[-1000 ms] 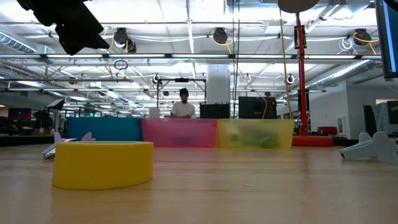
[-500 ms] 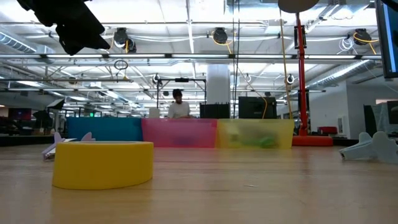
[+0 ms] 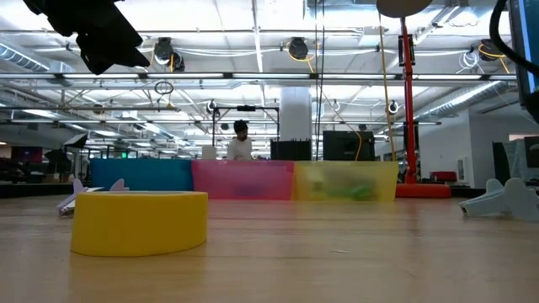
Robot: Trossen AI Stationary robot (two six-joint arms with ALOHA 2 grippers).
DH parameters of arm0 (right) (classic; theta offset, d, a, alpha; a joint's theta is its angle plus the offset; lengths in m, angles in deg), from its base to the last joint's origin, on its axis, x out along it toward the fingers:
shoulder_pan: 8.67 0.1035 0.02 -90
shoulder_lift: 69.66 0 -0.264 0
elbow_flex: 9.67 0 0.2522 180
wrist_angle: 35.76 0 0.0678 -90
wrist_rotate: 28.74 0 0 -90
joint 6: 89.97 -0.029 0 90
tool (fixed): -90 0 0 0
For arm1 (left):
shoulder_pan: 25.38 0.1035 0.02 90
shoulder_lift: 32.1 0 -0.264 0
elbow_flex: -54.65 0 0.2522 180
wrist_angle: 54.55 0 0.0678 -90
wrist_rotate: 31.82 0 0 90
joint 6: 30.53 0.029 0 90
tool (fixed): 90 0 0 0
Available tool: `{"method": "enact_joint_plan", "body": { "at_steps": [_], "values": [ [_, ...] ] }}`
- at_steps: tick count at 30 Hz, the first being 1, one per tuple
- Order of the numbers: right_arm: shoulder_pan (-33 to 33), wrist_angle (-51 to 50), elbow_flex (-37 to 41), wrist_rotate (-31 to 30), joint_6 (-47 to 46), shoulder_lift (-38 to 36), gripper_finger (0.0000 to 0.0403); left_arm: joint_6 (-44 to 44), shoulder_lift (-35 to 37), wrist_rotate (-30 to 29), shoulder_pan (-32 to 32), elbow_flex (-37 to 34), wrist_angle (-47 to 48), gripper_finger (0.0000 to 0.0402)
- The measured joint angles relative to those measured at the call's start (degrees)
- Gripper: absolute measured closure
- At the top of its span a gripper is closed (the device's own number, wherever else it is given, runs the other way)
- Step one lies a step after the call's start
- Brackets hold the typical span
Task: Pick and place Stapler, Stapler remover, tape
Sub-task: Put the orange tape into the red bin
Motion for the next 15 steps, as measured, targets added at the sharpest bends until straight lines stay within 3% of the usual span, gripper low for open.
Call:
{"method": "enact_joint_plan", "body": {
  "at_steps": [5,11,15],
  "values": [
    [-0.7,2.54,4.21,1.78,-5.91,-0.03,0.0255,-0.04,0.0,-0.14,0.02,0.0,0.01,0.0234],
    [-1.07,2.7,3.57,1.68,-4.97,-0.28,0.0367,-1.45,0.0,-0.12,0.02,0.02,-0.26,0.0234],
    [-1.52,2.41,1.96,0.3,-3.11,-2.91,0.0373,-1.78,0.0,0.25,0.02,0.02,-3.85,0.0234]
  ]
}}
